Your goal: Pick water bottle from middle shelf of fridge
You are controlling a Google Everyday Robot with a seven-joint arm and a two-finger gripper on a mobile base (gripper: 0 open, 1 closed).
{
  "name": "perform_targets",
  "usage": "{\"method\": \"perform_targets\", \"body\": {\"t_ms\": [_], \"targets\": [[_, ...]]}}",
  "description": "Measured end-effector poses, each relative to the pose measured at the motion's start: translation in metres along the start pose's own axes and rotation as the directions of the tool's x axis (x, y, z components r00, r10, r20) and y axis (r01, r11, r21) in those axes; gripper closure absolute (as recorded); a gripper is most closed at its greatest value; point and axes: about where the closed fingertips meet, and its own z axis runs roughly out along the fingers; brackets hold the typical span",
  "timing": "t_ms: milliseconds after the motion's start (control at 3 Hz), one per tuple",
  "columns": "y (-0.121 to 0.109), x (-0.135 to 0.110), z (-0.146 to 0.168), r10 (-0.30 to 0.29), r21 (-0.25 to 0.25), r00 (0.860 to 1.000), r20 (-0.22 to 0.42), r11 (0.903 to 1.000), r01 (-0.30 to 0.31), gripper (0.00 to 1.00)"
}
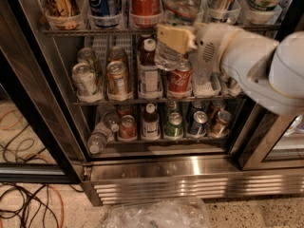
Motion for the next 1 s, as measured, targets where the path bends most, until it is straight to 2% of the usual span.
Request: {"method": "perform_targets", "body": {"t_ms": [333,1000], "targets": [[0.0138,-0.0092,-0.0123,0.011,-0.026,0.999,-0.046,0.9996,-0.012,1.0],[0.0161,-0.0044,-0.0071,0.003,-0.038,0.998,-0.056,0.9992,-0.005,1.0]]}}
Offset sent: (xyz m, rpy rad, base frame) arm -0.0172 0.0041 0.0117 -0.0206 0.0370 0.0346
